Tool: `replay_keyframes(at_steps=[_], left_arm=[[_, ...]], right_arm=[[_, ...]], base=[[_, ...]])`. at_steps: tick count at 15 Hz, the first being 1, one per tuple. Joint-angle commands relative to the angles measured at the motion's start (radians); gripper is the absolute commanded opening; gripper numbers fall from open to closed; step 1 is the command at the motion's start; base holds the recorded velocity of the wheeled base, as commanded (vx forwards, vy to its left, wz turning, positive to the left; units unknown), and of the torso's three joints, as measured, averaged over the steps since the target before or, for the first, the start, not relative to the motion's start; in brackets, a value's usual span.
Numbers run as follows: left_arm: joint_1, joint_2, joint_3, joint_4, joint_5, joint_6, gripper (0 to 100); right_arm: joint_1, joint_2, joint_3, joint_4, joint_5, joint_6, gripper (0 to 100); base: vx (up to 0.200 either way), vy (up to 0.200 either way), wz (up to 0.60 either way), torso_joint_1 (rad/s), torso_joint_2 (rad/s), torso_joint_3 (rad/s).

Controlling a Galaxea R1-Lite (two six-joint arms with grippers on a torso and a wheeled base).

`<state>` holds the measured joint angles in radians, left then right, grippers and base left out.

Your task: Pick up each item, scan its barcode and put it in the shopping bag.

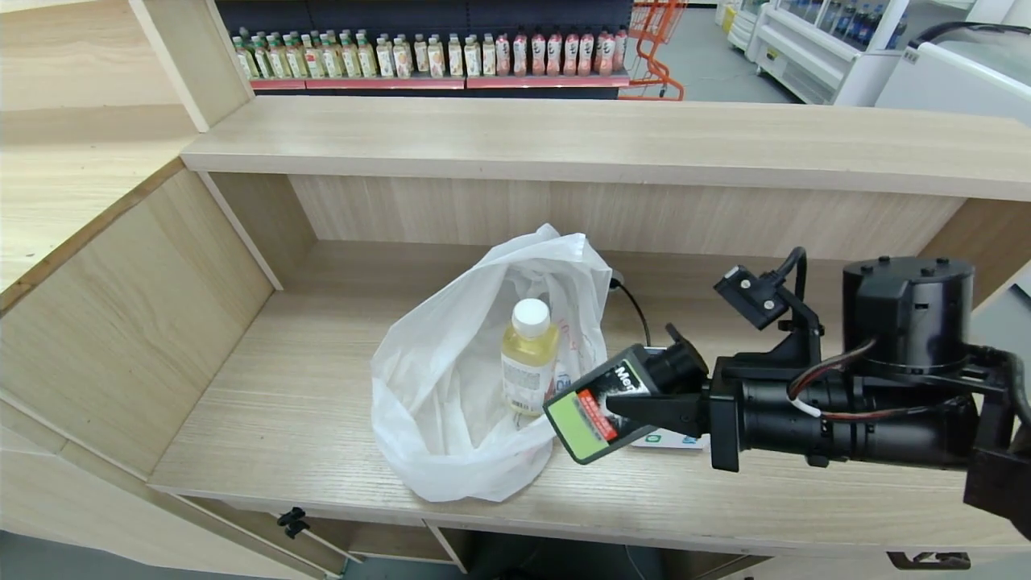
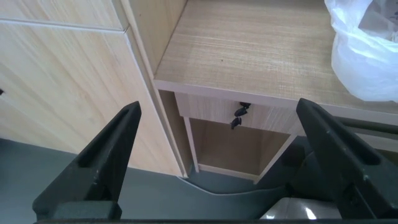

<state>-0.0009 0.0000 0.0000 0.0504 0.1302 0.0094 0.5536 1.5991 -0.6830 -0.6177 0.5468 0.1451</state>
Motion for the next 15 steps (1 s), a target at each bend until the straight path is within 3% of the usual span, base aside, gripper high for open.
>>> replay_keyframes(at_steps=[1,6,9,15], left_arm=[[-0.001,0.002,0.0,0.0,0.0,0.0,100],[-0.001,0.002,0.0,0.0,0.0,0.0,100],[0.001,0.002,0.0,0.0,0.0,0.0,100],[-0.001,0.002,0.0,0.0,0.0,0.0,100]], right_arm=[[0.023,0.105,0.006,-0.109,0.001,-0.025,0],[0.058,0.231,0.014,-0.255,0.002,-0.117,0],[0.057,0.305,0.017,-0.387,0.002,-0.127,0],[0.037,0.389,0.036,-0.514,0.002,-0.193,0]], base=[[0.0,0.0,0.0,0.0,0.0,0.0],[0.0,0.0,0.0,0.0,0.0,0.0],[0.0,0.0,0.0,0.0,0.0,0.0],[0.0,0.0,0.0,0.0,0.0,0.0]])
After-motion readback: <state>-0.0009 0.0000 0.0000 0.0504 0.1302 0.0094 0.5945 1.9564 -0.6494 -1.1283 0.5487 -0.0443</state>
